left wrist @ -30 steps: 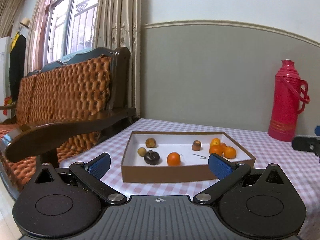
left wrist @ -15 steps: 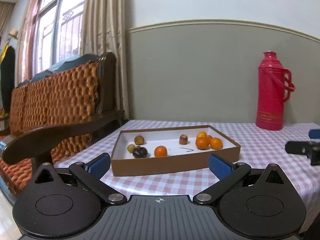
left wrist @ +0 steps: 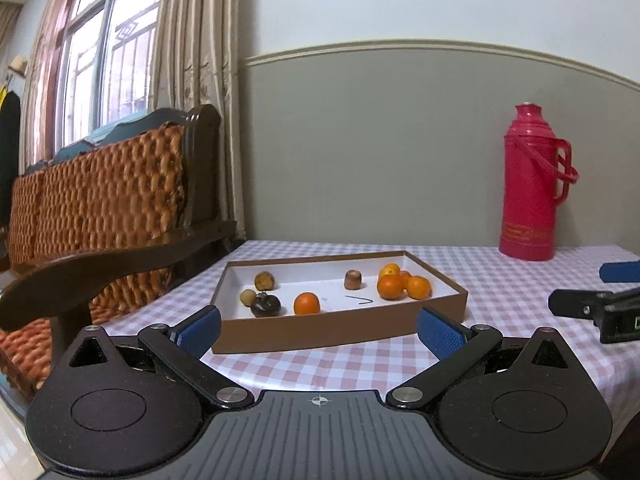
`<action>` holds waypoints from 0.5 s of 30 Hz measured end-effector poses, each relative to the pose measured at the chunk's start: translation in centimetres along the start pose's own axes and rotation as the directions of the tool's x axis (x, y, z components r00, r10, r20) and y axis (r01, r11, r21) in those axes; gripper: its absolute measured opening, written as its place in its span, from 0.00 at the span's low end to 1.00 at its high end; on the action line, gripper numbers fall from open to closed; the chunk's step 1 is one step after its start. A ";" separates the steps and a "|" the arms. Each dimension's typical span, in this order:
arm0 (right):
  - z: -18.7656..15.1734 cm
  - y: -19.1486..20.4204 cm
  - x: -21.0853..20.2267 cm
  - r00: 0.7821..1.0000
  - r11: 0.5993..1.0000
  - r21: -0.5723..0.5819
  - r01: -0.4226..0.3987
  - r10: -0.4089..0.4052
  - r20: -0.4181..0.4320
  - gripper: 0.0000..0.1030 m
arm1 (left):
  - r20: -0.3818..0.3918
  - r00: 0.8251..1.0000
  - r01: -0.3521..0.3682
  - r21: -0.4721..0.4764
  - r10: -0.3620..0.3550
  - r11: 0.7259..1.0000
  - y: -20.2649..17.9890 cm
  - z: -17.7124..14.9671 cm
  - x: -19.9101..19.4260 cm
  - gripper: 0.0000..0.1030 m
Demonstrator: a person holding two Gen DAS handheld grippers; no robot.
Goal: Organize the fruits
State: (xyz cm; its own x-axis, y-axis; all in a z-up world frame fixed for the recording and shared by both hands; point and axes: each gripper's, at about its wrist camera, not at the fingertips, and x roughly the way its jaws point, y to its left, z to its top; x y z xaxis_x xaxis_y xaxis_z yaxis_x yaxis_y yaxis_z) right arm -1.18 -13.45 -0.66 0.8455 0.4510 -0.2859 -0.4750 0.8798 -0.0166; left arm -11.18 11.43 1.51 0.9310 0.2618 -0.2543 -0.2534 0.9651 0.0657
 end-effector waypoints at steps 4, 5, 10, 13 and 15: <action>0.0 -0.2 0.1 1.000 1.000 0.013 0.001 -0.001 -0.007 0.94 | -0.004 1.000 0.005 -0.014 -0.005 1.000 0.0 0.0 0.0 1.00; 0.0 -0.2 0.1 1.000 1.000 0.011 0.002 -0.002 -0.006 0.94 | -0.003 1.000 0.002 -0.012 -0.002 1.000 0.0 0.0 0.0 1.00; 0.1 -0.3 0.2 1.000 1.000 0.005 -0.001 0.001 -0.008 0.94 | -0.001 1.000 0.003 -0.014 -0.003 1.000 -0.1 -0.1 0.0 1.00; 0.1 -0.3 0.2 1.000 1.000 0.006 -0.002 0.002 -0.009 0.94 | -0.001 1.000 0.001 -0.017 -0.001 1.000 -0.1 -0.1 0.0 1.00; 0.1 -0.2 0.2 1.000 1.000 0.002 -0.002 0.002 -0.010 0.94 | -0.001 1.000 0.000 -0.017 0.000 1.000 -0.1 -0.1 -0.1 1.00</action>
State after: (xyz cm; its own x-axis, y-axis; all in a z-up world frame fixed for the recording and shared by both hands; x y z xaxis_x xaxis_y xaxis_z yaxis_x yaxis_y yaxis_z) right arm -0.86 -13.52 -0.64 0.8421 0.4511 -0.2955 -0.4759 0.8794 -0.0141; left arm -11.26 11.33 1.40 0.9307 0.2619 -0.2555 -0.2579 0.9649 0.0494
